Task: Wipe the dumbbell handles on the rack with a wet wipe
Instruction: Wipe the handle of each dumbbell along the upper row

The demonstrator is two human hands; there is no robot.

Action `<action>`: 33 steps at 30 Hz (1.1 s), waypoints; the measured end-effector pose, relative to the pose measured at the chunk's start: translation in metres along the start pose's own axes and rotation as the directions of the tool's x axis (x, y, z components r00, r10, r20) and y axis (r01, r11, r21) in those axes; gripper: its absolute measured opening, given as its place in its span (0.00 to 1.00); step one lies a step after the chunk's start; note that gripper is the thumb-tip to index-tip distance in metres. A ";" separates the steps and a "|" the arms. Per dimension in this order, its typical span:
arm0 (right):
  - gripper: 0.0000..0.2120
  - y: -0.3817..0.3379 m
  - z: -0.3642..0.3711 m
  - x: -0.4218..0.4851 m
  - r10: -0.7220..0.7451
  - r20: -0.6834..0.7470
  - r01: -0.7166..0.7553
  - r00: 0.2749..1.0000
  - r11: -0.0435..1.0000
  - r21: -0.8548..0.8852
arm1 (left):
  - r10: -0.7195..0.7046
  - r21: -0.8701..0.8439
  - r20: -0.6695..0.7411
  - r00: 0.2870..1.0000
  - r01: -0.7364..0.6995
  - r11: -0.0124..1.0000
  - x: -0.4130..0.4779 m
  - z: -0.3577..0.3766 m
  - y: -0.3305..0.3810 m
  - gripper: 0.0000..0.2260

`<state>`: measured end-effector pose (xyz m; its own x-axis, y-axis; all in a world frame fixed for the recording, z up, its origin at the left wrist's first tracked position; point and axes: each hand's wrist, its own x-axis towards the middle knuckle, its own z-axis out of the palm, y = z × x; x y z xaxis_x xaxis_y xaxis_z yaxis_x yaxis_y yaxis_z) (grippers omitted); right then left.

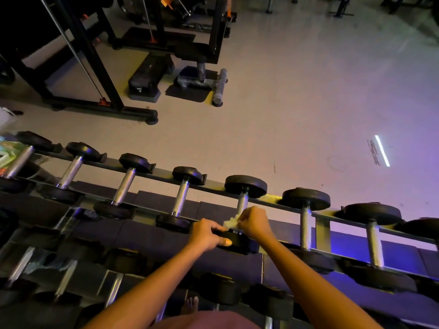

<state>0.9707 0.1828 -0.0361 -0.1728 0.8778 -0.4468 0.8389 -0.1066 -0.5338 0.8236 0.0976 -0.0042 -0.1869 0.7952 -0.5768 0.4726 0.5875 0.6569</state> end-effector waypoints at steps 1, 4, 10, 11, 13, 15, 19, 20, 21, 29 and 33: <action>0.08 0.004 0.005 -0.005 0.006 0.018 -0.006 1.000 1.000 -0.006 | -0.001 0.001 0.003 1.000 0.001 1.000 0.000 -0.001 0.000 0.23; 0.07 0.010 0.009 -0.009 0.030 0.015 -0.031 0.999 0.998 0.048 | -0.001 0.003 0.015 1.000 0.001 1.000 0.001 -0.003 0.002 0.23; 0.01 -0.001 -0.021 0.014 0.060 -0.202 0.016 0.978 0.934 0.357 | 0.027 0.029 0.002 1.000 -0.027 0.999 -0.001 -0.003 0.003 0.23; 0.01 -0.004 -0.026 0.018 0.055 -0.232 0.038 0.971 0.925 0.379 | 0.026 0.027 0.004 1.000 -0.026 0.999 -0.002 -0.003 0.003 0.23; 0.03 -0.006 -0.029 0.026 0.061 -0.252 0.045 0.966 0.918 0.394 | 0.018 0.025 0.010 1.000 -0.018 1.000 -0.004 -0.003 0.003 0.23; 0.04 -0.005 -0.026 0.027 0.062 -0.225 0.034 0.972 0.916 0.399 | 0.012 0.024 0.016 1.000 -0.012 1.000 -0.005 -0.004 0.005 0.23; 0.03 0.009 -0.017 0.012 0.036 -0.118 0.007 0.992 0.940 0.340 | -0.018 0.016 0.029 0.999 0.017 1.000 -0.006 -0.005 0.007 0.23; 0.03 0.014 -0.013 0.005 0.048 -0.080 -0.019 0.996 0.944 0.331 | -0.023 0.013 0.022 0.999 0.023 1.000 -0.006 -0.005 0.008 0.23; 0.03 0.019 -0.007 -0.001 0.062 -0.040 -0.046 0.997 0.945 0.325 | -0.026 0.007 0.009 1.000 0.026 1.000 -0.006 -0.004 0.008 0.23; 0.01 0.024 -0.001 -0.014 0.104 0.013 -0.102 0.995 0.936 0.338 | -0.126 -0.140 0.055 0.991 0.132 0.981 -0.005 -0.003 0.005 0.19; 0.02 0.010 -0.003 -0.008 0.132 -0.147 -0.059 0.980 0.908 0.415 | -0.439 -0.736 0.134 0.889 0.386 0.556 -0.002 -0.004 0.001 0.08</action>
<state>0.9820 0.1763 -0.0356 0.0172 0.9153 -0.4024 0.5574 -0.3429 -0.7561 0.8216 0.0975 -0.0004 -0.2577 0.4289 -0.8658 -0.4430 0.7439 0.5004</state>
